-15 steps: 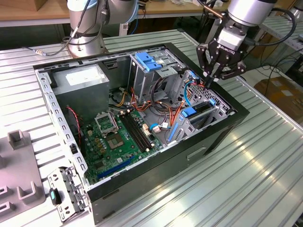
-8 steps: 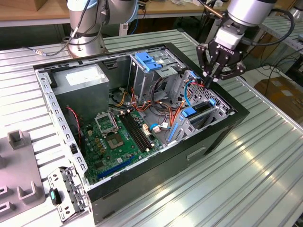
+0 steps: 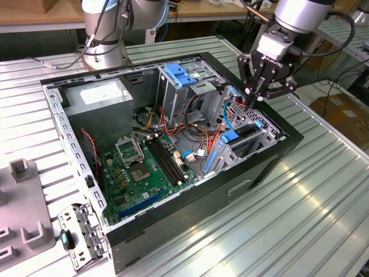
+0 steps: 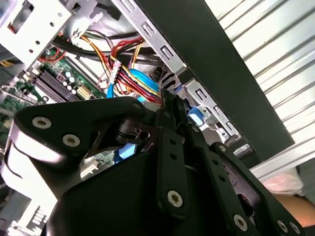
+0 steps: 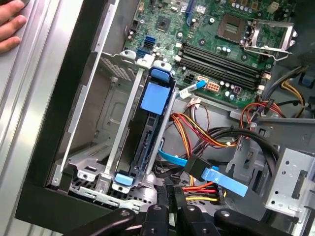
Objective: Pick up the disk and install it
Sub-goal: 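Insert the first disk wire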
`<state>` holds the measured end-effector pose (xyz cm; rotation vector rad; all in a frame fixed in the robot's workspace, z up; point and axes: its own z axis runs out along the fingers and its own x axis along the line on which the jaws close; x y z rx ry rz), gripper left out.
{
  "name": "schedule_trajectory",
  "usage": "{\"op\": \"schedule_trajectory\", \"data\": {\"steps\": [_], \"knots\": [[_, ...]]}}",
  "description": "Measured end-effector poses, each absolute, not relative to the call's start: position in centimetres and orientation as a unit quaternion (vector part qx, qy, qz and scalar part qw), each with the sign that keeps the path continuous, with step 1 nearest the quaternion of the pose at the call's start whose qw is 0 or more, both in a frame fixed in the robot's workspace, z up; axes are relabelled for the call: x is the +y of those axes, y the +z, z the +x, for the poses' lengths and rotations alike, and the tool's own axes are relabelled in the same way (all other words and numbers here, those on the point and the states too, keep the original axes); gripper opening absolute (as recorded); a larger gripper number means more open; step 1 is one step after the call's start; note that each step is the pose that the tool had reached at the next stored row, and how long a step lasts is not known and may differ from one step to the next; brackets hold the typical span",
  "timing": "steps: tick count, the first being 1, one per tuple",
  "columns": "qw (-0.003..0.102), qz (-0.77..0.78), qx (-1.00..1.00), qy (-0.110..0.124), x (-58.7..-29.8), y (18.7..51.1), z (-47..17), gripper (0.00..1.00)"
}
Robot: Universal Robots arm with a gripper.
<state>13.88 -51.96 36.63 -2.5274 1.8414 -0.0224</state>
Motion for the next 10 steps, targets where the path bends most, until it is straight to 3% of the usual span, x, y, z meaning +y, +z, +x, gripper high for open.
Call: {"op": "schedule_trajectory", "data": {"steps": [10], "knots": [[0.006,-0.742,0.670,-0.008,-51.96,36.22,13.88,0.16]]}}
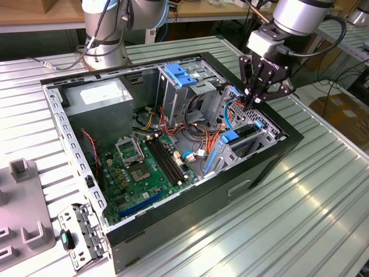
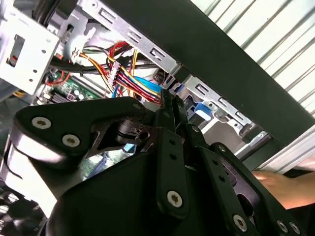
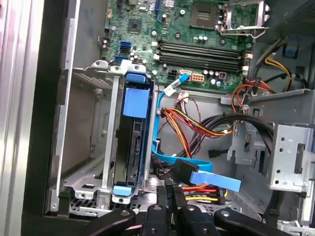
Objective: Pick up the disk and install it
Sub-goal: 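Insert the first disk wire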
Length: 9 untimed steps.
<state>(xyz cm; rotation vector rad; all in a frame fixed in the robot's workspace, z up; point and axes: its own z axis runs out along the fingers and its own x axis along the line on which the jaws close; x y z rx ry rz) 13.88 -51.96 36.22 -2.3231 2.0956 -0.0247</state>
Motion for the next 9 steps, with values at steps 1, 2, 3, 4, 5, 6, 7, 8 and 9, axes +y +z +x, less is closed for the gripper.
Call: {"op": "schedule_trajectory", "data": {"steps": [1,2,3,4,5,6,7,8,9], "knots": [[0.006,-0.736,0.677,-0.008,-51.96,36.21,13.88,0.16],[0.006,-0.730,0.683,-0.008,-51.96,36.20,13.88,0.16],[0.006,-0.729,0.685,-0.008,-51.96,36.20,13.88,0.16],[0.006,-0.729,0.685,-0.008,-51.96,36.19,13.88,0.16],[0.006,-0.729,0.685,-0.008,-51.99,36.18,13.88,0.16],[0.006,-0.729,0.685,-0.008,-52.08,36.18,13.88,0.16],[0.006,-0.727,0.687,-0.008,-52.30,36.16,13.88,0.16],[0.006,-0.726,0.688,-0.008,-52.60,36.13,13.88,0.16],[0.006,-0.726,0.688,-0.008,-52.86,36.09,13.88,0.16]]}}
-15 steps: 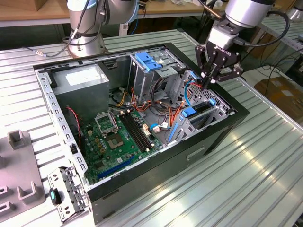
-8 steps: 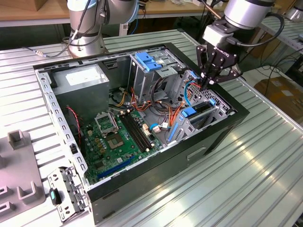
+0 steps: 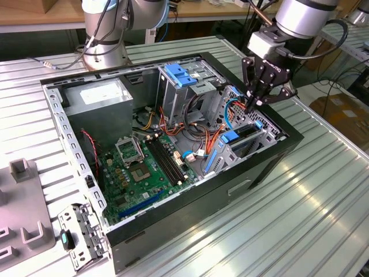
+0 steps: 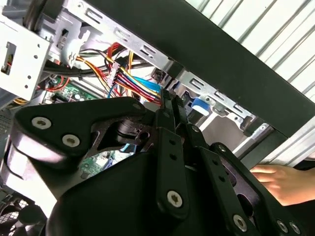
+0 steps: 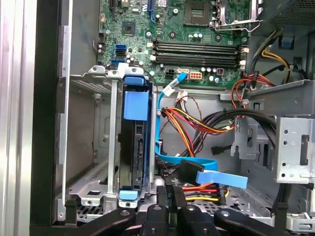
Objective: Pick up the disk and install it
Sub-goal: 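Insert the first disk wire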
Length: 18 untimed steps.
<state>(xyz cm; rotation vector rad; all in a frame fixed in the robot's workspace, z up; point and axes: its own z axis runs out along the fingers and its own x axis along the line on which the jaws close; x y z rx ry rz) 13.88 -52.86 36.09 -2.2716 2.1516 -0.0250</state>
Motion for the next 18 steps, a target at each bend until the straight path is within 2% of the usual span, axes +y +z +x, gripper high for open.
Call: {"op": "schedule_trajectory", "data": {"steps": [18], "knots": [[0.008,-0.720,0.694,-0.008,-55.1,35.4,12.2,0.16]]}}
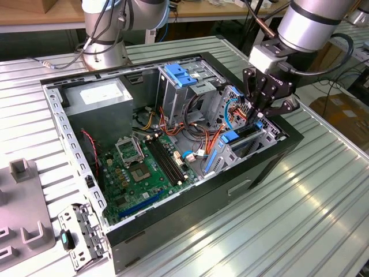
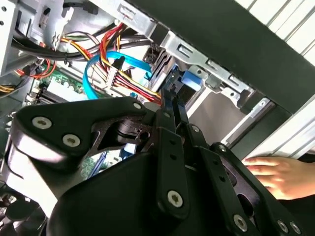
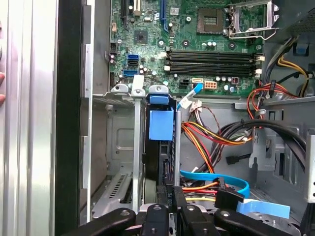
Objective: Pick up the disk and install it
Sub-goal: 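Insert the first disk wire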
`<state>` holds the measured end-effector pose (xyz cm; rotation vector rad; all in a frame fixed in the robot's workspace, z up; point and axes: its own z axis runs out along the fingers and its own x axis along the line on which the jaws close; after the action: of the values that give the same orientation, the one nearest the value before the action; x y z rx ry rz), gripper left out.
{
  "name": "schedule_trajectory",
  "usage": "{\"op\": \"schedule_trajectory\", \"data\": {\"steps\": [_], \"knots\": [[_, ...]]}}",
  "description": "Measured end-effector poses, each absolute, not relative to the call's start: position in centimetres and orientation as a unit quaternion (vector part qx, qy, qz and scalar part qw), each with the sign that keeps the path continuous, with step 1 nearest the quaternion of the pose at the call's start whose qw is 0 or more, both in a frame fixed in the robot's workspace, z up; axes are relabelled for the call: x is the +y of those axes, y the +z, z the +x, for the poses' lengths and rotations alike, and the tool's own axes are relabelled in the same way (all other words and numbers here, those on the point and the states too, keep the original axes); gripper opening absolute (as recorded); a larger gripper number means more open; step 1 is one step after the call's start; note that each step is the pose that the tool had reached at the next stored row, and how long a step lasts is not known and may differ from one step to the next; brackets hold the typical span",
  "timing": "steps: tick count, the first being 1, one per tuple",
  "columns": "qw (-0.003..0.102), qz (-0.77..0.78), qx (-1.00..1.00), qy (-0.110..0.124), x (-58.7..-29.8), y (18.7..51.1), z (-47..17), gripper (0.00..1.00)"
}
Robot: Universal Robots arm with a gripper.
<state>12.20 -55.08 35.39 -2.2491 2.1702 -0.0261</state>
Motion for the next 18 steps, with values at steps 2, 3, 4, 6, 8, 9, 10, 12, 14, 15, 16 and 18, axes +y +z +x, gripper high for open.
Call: {"op": "schedule_trajectory", "data": {"steps": [2,3,4,6,8,9,10,12,14,15,16,18], "knots": [[0.008,-0.717,0.697,-0.009,-55.08,35.31,12.19,0.16],[0.008,-0.717,0.697,-0.009,-55.09,35.27,12.19,0.16],[0.009,-0.717,0.697,-0.009,-55.09,35.14,12.19,0.16],[0.008,-0.715,0.699,-0.009,-55.08,35.04,12.19,0.16],[0.008,-0.714,0.700,-0.009,-55.09,34.97,12.19,0.16],[0.008,-0.713,0.701,-0.009,-55.09,34.95,12.19,0.16],[0.008,-0.711,0.703,-0.009,-55.09,34.92,12.19,0.16],[0.008,-0.709,0.705,-0.009,-55.09,34.89,12.19,0.16],[0.008,-0.706,0.708,-0.009,-55.09,34.86,12.19,0.16],[0.008,-0.704,0.710,-0.009,-55.09,34.84,12.20,0.16],[0.008,-0.701,0.713,-0.009,-55.09,34.82,12.22,0.16],[0.008,-0.698,0.716,-0.009,-55.09,34.77,12.24,0.16]]}}
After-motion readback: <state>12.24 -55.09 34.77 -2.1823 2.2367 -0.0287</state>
